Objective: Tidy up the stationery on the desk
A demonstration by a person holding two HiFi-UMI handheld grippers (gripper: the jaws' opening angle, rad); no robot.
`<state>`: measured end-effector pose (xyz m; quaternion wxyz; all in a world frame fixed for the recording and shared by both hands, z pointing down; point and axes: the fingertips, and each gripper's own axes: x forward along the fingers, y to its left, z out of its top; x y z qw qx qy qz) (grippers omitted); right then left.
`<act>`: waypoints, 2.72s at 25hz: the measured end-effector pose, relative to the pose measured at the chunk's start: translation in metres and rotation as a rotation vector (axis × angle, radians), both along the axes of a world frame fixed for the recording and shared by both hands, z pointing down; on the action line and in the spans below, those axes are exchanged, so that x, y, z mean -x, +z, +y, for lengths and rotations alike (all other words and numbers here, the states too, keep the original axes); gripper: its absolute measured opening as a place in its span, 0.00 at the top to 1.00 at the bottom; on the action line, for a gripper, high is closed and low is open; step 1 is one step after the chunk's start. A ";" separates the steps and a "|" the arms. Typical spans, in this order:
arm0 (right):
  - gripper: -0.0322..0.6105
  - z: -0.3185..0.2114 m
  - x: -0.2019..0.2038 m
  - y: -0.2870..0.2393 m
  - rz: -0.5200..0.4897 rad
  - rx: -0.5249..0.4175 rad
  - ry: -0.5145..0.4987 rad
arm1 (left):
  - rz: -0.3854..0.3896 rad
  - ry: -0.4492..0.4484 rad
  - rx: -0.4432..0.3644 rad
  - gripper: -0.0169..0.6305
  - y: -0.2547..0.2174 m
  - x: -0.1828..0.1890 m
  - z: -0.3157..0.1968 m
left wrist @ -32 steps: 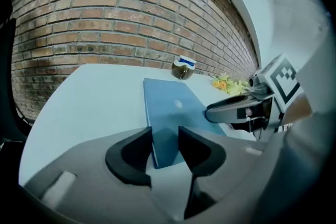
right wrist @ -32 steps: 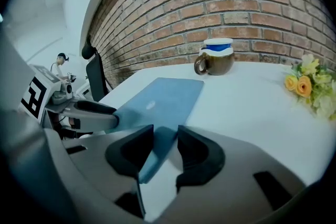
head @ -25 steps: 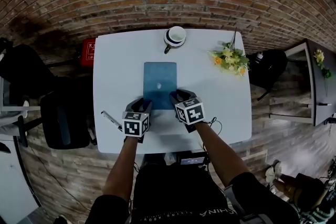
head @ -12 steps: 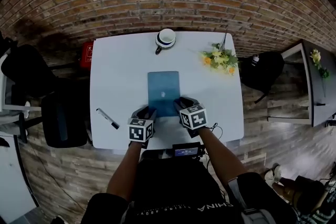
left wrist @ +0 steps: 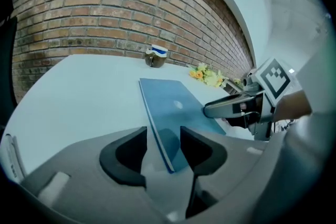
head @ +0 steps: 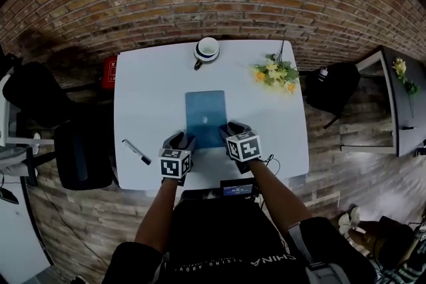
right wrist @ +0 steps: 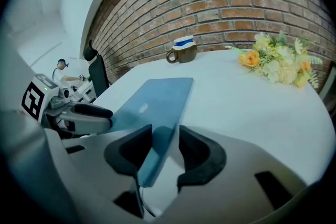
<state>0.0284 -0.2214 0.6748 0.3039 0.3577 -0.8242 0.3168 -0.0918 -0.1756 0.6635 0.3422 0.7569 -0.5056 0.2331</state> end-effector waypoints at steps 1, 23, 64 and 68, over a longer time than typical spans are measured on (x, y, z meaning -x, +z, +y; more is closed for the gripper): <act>0.68 -0.001 -0.002 0.000 -0.001 0.000 0.018 | -0.003 0.004 -0.007 0.68 -0.002 0.001 -0.005; 0.67 -0.005 0.013 0.000 0.042 -0.051 0.174 | -0.099 0.075 0.029 0.64 0.008 -0.010 -0.031; 0.87 0.011 0.062 -0.108 -0.066 -0.216 -0.060 | 0.073 0.095 0.068 0.65 0.001 0.002 -0.027; 0.87 0.015 0.081 -0.121 -0.058 -0.265 -0.109 | 0.115 0.097 0.073 0.65 -0.002 0.009 -0.026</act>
